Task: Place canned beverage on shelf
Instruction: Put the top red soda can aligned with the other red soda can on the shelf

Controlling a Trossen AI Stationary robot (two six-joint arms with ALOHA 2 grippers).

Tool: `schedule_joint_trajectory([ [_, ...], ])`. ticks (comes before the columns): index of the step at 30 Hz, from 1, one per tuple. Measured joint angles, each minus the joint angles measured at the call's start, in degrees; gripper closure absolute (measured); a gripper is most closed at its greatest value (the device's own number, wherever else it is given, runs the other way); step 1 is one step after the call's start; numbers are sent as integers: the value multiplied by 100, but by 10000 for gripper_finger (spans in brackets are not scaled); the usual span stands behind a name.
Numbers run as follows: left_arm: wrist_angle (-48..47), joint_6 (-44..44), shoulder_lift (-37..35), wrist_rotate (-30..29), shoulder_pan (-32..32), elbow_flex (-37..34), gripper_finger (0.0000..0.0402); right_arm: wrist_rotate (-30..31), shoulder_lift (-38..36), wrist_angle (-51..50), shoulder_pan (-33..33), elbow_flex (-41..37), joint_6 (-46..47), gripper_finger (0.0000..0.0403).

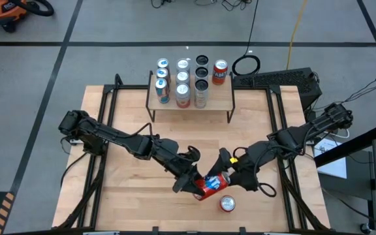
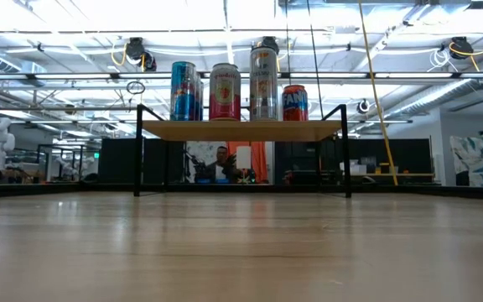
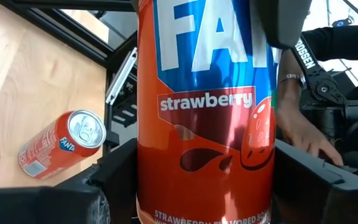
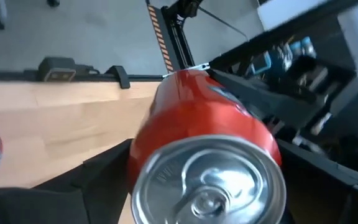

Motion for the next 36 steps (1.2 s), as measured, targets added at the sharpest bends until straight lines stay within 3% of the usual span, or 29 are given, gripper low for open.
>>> schedule_joint_trajectory([
  [18, 637, 31, 5, -207, -4, 0, 120, 593, -251, -359, -7, 0, 3427, 51],
  [30, 879, 460, -1, -1366, 31, 0, 121, 602, -995, -2210, -2, 0, 7982, 51],
  [34, 1258, 781, -1, -1980, 77, 0, 121, 667, -1318, -2160, 2, 0, 9450, 58],
  [36, 1420, 1045, -1, -2386, 98, 0, 121, 979, -1487, -1912, 60, 0, 9934, 63],
])
